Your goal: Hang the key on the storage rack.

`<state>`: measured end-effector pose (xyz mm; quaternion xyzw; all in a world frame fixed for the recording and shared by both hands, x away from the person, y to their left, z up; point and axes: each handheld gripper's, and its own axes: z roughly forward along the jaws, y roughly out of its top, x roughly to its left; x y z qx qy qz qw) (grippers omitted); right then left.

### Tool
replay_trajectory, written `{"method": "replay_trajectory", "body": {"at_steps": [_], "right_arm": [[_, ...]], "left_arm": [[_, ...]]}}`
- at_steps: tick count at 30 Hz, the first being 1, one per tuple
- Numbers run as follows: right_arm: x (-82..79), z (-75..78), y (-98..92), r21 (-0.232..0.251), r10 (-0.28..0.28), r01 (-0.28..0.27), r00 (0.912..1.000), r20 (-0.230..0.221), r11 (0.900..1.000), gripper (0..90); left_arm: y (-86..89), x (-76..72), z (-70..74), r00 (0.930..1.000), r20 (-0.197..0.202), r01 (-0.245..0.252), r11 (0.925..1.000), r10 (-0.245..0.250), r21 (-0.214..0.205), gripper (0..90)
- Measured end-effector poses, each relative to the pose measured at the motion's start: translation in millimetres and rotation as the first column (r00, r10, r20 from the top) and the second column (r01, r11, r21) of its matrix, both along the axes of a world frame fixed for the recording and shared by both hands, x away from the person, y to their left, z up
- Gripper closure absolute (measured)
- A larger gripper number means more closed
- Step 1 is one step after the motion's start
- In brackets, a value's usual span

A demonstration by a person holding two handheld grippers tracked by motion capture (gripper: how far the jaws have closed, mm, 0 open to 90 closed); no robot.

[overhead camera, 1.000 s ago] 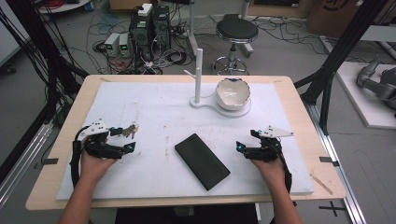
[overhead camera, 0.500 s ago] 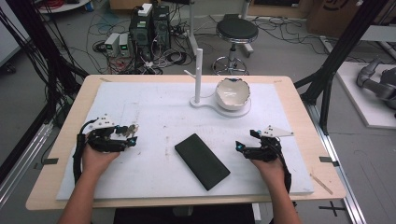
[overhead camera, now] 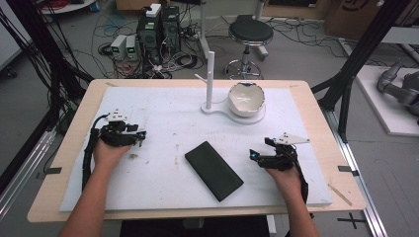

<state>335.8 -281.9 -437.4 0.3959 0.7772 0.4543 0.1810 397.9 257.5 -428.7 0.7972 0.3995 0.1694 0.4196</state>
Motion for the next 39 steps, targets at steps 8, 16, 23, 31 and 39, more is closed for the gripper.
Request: {"method": "replay_trajectory", "body": {"at_steps": [8,16,23,31,39], "right_arm": [[0.6,-0.6,0.1,-0.004,0.0,0.0,1.0,-0.002,1.0,17.6],[0.5,-0.6,0.2,-0.006,-0.002,0.002,1.0,-0.002,1.0,17.7],[-0.3,-0.3,0.9,-0.005,-0.005,0.005,1.0,-0.006,1.0,17.7],[0.1,-0.5,1.5,-0.01,0.0,0.0,1.0,-0.004,1.0,17.7],[-0.6,0.0,1.3,-0.002,-0.002,0.002,1.0,-0.003,1.0,17.6]], "left_arm": [[-3.3,5.2,-5.4,0.9998,-0.01,0.015,0.9996,-0.015,0.022,64.6],[-7.4,9.6,-9.0,0.9994,-0.004,0.034,0.9978,-0.034,0.058,79.9],[-6.6,8.3,-2.6,0.9994,0.0,0.034,0.9983,-0.034,0.047,88.0],[-10.6,-2.8,37.1,0.9943,0.069,0.084,0.9956,-0.081,-0.04,88.2],[-40.7,-4.6,91.4,0.9768,0.142,0.168,0.9848,-0.16,-0.045,88.1]]}}
